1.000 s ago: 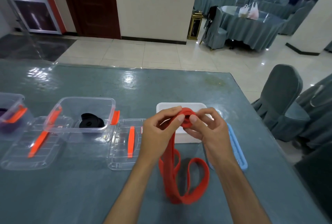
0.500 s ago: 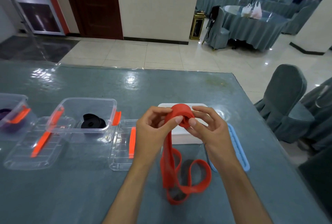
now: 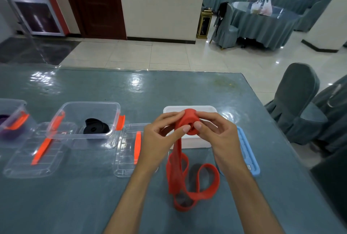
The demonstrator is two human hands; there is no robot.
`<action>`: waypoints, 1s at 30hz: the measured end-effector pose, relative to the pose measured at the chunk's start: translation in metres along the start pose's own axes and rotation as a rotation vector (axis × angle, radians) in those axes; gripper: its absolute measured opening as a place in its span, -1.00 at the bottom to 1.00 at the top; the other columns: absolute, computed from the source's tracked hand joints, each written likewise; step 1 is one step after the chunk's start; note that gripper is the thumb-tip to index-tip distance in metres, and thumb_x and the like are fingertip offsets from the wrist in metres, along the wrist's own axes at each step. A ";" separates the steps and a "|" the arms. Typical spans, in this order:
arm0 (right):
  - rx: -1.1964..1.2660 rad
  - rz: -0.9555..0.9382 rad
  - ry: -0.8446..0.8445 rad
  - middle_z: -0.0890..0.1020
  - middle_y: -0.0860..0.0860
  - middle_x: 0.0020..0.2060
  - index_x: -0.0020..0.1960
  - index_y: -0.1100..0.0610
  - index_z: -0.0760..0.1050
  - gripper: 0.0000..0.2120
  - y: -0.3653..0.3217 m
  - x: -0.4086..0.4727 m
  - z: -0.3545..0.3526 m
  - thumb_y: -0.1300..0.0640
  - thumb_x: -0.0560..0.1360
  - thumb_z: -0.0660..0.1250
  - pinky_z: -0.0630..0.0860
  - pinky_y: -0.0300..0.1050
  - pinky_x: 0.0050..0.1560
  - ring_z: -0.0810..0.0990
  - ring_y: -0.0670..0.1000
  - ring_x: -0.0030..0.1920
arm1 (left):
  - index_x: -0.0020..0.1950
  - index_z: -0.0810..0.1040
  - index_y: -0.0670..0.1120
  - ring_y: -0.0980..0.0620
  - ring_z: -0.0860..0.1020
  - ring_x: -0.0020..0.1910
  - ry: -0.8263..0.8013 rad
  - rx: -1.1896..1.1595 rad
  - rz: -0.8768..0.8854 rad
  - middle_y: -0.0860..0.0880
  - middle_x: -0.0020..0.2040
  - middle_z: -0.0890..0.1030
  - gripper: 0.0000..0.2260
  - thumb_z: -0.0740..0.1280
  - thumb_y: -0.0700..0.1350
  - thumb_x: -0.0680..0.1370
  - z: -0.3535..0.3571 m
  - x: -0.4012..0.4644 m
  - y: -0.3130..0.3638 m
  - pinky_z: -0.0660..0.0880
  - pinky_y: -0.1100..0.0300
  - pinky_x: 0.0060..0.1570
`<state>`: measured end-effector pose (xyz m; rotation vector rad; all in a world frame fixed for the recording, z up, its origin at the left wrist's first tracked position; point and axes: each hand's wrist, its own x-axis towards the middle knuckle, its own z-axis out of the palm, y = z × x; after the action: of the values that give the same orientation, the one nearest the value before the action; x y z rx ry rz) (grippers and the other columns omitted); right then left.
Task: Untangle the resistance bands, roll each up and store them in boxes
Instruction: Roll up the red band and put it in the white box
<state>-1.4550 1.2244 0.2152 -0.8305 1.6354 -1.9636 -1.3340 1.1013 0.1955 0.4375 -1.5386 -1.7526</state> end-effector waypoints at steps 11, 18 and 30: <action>0.061 -0.068 0.021 0.77 0.08 -0.04 0.03 0.02 0.70 -0.76 -0.029 0.015 0.008 0.10 0.38 0.61 0.69 -0.06 -0.11 0.77 0.12 0.00 | 0.01 0.76 0.00 -0.04 0.71 0.18 0.034 -0.054 0.092 -0.06 0.16 0.72 -0.78 0.66 -0.14 0.41 0.009 0.010 0.023 0.63 0.11 0.21; 0.277 0.008 0.032 0.73 0.18 0.01 -0.07 0.17 0.56 -0.81 -0.031 0.014 0.016 0.15 0.44 0.54 0.72 0.08 -0.11 0.77 0.17 -0.01 | 0.15 0.78 -0.02 -0.03 0.74 0.09 0.004 -0.059 0.064 -0.11 0.10 0.75 -0.68 0.60 -0.11 0.40 0.012 0.016 0.044 0.62 0.25 0.08; 0.259 -0.135 0.082 0.75 0.12 -0.01 0.01 0.03 0.72 -0.78 -0.064 0.012 0.034 0.04 0.40 0.63 0.72 0.06 -0.07 0.76 0.16 0.06 | 0.23 0.74 -0.01 -0.06 0.74 0.12 -0.020 -0.060 0.156 -0.08 0.10 0.77 -0.62 0.59 -0.10 0.41 0.015 0.018 0.072 0.65 0.16 0.14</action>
<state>-1.4377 1.2048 0.2840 -0.7852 1.3584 -2.2702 -1.3342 1.0988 0.2717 0.2629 -1.4888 -1.6817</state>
